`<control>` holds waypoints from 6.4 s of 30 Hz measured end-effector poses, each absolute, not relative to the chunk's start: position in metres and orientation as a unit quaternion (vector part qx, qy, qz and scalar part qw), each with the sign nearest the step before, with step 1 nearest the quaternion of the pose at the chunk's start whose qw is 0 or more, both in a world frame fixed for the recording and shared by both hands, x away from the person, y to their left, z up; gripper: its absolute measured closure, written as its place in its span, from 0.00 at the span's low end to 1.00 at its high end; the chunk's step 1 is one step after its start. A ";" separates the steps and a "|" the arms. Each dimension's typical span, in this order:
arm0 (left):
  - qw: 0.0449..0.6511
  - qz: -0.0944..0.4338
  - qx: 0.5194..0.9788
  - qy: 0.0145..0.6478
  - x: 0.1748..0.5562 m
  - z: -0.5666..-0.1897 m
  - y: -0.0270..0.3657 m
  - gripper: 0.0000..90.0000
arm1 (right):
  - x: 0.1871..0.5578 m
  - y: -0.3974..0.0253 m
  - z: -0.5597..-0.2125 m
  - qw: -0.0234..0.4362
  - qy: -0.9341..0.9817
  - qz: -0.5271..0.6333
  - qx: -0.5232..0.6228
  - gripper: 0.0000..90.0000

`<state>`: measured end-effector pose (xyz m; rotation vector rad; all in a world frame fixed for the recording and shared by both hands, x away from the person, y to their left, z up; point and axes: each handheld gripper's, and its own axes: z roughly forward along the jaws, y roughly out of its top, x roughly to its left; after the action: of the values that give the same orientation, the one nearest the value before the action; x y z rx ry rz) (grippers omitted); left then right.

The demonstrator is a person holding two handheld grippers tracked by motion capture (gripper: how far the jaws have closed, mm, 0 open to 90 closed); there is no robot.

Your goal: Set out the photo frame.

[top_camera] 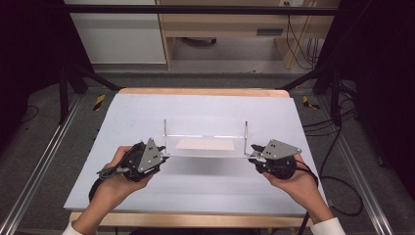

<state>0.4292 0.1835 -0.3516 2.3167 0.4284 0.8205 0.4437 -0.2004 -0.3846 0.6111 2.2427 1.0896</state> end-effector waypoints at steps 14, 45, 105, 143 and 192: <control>0.337 0.321 0.869 0.167 0.436 -0.345 0.186 0.73 | 0.457 -0.201 -0.369 0.241 0.845 0.403 0.256 0.68; 0.475 0.307 0.745 0.352 0.437 -0.352 0.267 0.23 | 0.488 -0.204 -0.347 0.238 0.829 0.425 0.275 0.65; 0.347 0.266 0.805 0.401 0.449 -0.448 0.291 0.20 | 0.569 -0.214 -0.335 0.228 0.739 0.526 0.355 0.58; 0.339 0.260 0.813 0.396 0.441 -0.453 0.296 0.20 | 0.605 -0.214 -0.339 0.225 0.701 0.528 0.424 0.59; 0.359 0.242 0.793 0.429 0.440 -0.458 0.297 0.07 | 0.473 -0.239 -0.385 0.287 0.732 0.435 0.440 0.06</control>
<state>0.4402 0.2973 -0.4583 2.0436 1.1072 0.6229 0.4730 -0.2389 -0.3846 1.1743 1.9547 1.1620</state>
